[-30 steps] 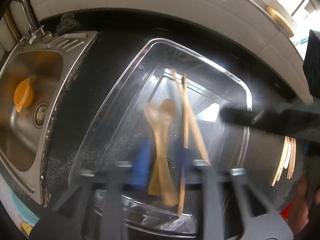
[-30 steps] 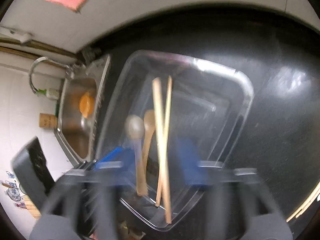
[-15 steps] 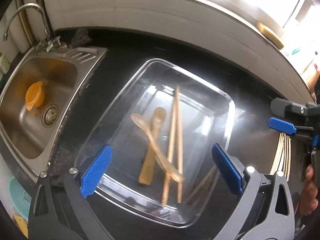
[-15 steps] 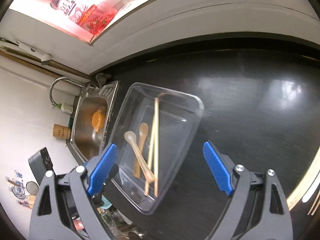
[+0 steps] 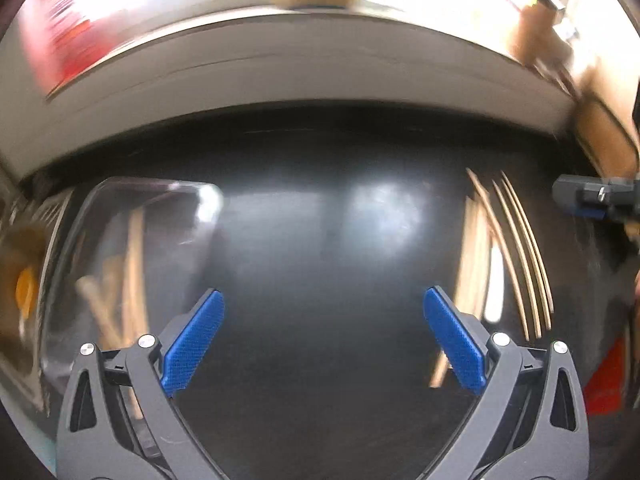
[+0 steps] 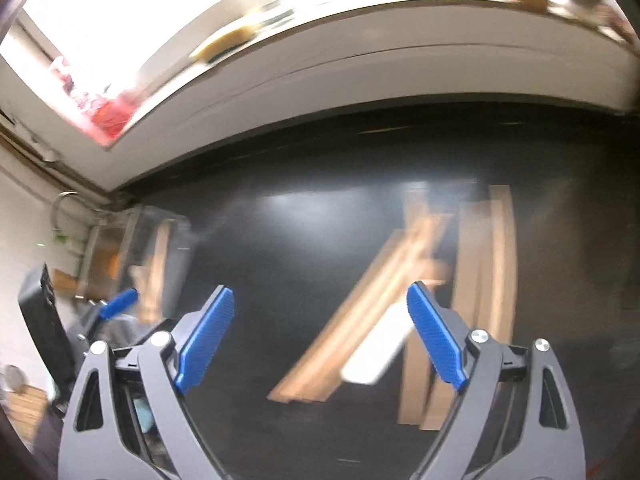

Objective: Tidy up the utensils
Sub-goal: 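Move both open tools back over the remaining chopsticks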

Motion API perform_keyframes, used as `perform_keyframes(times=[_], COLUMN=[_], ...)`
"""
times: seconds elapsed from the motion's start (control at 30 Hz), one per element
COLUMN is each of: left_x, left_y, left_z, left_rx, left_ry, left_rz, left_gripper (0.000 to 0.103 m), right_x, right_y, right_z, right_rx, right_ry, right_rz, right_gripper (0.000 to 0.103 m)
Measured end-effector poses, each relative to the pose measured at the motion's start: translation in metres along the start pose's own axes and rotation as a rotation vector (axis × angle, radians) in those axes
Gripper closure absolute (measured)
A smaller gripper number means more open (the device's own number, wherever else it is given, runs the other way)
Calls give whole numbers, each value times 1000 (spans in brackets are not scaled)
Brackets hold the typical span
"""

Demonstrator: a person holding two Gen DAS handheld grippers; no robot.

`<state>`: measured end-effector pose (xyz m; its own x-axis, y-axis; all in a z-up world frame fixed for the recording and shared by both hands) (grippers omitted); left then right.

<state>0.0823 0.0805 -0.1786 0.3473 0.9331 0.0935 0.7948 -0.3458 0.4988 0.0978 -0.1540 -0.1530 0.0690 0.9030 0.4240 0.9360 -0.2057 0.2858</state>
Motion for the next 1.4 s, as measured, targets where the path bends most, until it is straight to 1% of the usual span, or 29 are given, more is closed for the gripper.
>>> perform_keyframes(times=[0.1, 0.17, 0.23, 0.3, 0.4, 0.5, 0.53, 0.57, 0.63, 0.67, 0.73, 0.83, 0.97, 1.07, 1.13, 1.2, 1.27, 1.33, 1.4], left_x=[-44, -65, -74, -80, -83, -81, -80, -82, -87, -92, -90, -76, -57, -55, -55, -54, -50, -48, -37], left_y=[-5, -14, -26, -38, -53, -64, -69, -73, -76, -77, -71, -60, -43, -27, -19, -21, -20, -17, -16], left_z=[30, 44, 52, 56, 56, 58, 60, 64, 72, 78, 82, 89, 101, 109, 114, 117, 118, 120, 120], left_rx=[50, 80, 106, 129, 155, 170, 180, 195, 212, 213, 186, 168, 172, 162, 173, 190, 185, 195, 178], left_ry=[-6, -11, -16, -37, -92, -115, -134, -161, -165, -179, -193, -172, -178, -175, -194, -232, -241, -256, -254], left_rz=[136, 209, 259, 290, 330, 391, 404, 417, 443, 454, 441, 423, 406, 459, 498, 535, 569, 577, 568], left_gripper=[6, 6, 6, 6, 6, 6, 6, 6, 5, 5, 5, 5, 5, 5, 5, 5, 5, 5, 5], right_x=[-59, -92, -117, -129, -147, -155, -159, -156, -154, -151, -147, -142, -145, -149, -152, -154, -154, -154, -154], right_y=[-5, -14, -22, -31, -48, -61, -66, -68, -70, -70, -67, -64, -63, -62, -60, -57, -57, -55, -56], right_z=[-12, -17, -19, -19, -17, -12, -10, -9, -8, -8, -6, -3, 8, 19, 22, 29, 33, 35, 37], right_rx=[-33, -29, -15, -1, 22, 43, 51, 55, 55, 55, 53, 51, 55, 63, 68, 81, 88, 88, 94], right_ry=[-90, -129, -145, -153, -172, -184, -186, -189, -194, -197, -207, -236, -281, -301, -300, -311, -311, -313, -315], right_rz=[-6, 6, 35, 55, 89, 106, 110, 112, 112, 111, 108, 91, 75, 82, 91, 87, 85, 81, 74], right_gripper=[17, 17, 17, 17, 17, 17, 17, 17, 17, 17, 17, 17, 17, 17, 17, 17, 17, 17, 17])
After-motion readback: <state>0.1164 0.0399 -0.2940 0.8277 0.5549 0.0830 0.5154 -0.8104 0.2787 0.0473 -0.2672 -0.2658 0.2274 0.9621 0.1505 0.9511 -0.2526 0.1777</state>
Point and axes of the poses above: each gripper's, at about its wrist camera, not at the fingertips, and z roughly the way its jaws point, x to its left, y to its top, the point moved 9 cm from there along z, roughly the way its jaws point, and after that the axes turned 13 degrees about z, right-handed, at the moved point
